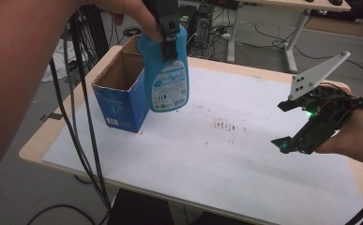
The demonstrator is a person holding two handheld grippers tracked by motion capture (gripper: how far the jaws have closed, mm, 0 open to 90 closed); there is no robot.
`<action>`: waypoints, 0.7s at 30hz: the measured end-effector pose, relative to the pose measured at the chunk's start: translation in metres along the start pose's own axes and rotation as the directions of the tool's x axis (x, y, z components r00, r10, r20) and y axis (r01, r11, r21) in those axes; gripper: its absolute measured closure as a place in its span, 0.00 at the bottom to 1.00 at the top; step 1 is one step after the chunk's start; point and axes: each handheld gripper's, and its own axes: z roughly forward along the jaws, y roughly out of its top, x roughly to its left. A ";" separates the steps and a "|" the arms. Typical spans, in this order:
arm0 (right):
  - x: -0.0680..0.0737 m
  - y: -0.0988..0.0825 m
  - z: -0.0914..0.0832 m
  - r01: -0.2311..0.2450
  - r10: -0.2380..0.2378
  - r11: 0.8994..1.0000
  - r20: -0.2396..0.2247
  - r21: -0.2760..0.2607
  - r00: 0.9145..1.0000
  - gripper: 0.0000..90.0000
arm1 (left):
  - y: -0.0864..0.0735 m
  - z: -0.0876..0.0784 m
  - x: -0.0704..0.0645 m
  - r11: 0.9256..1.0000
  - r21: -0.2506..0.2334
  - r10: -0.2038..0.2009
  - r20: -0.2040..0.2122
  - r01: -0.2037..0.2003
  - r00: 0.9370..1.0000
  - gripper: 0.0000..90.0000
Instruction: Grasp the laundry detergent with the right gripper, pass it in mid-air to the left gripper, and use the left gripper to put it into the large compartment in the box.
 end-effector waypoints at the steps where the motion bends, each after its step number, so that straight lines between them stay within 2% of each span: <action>1: -0.001 0.001 -0.004 0.008 -0.008 1.000 0.001 0.019 1.000 0.01 | -0.001 -0.005 0.004 0.999 -0.010 -0.038 -0.005 0.038 0.999 0.42; 3: -0.003 0.002 -0.011 0.025 -0.026 0.999 0.016 0.048 1.000 0.01 | -0.004 -0.015 0.012 0.994 -0.018 -0.108 -0.017 0.108 0.994 0.42; 4: -0.004 0.003 -0.015 0.030 -0.031 0.998 0.017 0.061 0.999 0.01 | -0.006 -0.020 0.017 0.987 -0.023 -0.157 -0.024 0.156 0.987 0.42; 5: -0.005 0.004 -0.019 0.036 -0.038 0.997 0.022 0.072 0.999 0.01 | -0.008 -0.023 0.021 0.984 -0.023 -0.180 -0.031 0.179 0.983 0.42; 6: -0.006 0.004 -0.021 0.038 -0.041 0.996 0.027 0.077 0.999 0.01 | -0.010 -0.028 0.028 0.975 -0.030 -0.220 -0.040 0.219 0.975 0.42; 8: -0.007 0.006 -0.026 0.045 -0.048 0.995 0.028 0.090 0.998 0.01 | -0.015 -0.034 0.037 0.962 -0.033 -0.274 -0.051 0.272 0.960 0.42; 9: -0.008 0.007 -0.028 0.049 -0.052 0.994 0.032 0.098 0.998 0.01 | -0.018 -0.037 0.042 0.952 -0.036 -0.306 -0.053 0.305 0.950 0.42; 11: -0.008 0.008 -0.031 0.046 -0.050 0.993 0.035 0.108 0.998 0.01 | -0.024 -0.040 0.055 0.927 -0.053 -0.375 -0.062 0.372 0.925 0.42; 12: -0.008 0.008 -0.033 0.050 -0.054 0.993 0.035 0.109 0.998 0.01 | -0.027 -0.042 0.061 0.910 -0.062 -0.414 -0.071 0.411 0.907 0.42; 13: -0.009 0.009 -0.033 0.052 -0.056 0.993 0.036 0.105 0.998 0.01 | -0.029 -0.042 0.065 0.901 -0.061 -0.434 -0.080 0.430 0.897 0.42; 15: -0.009 0.009 -0.033 0.048 -0.052 0.993 0.038 0.108 0.998 0.01 | -0.032 -0.040 0.073 0.880 -0.060 -0.476 -0.109 0.472 0.873 0.42; 18: -0.011 0.009 -0.030 0.049 -0.055 0.992 0.044 0.117 0.998 0.01 | -0.037 -0.036 0.086 0.862 -0.055 -0.506 -0.133 0.504 0.852 0.42; 19: -0.011 0.009 -0.030 0.045 -0.051 0.992 0.045 0.121 0.998 0.01 | -0.038 -0.034 0.090 0.858 -0.055 -0.513 -0.132 0.511 0.848 0.42; 21: -0.012 0.009 -0.029 0.039 -0.046 0.992 0.054 0.118 0.998 0.01 | -0.041 -0.028 0.098 0.854 -0.051 -0.520 -0.124 0.518 0.845 0.42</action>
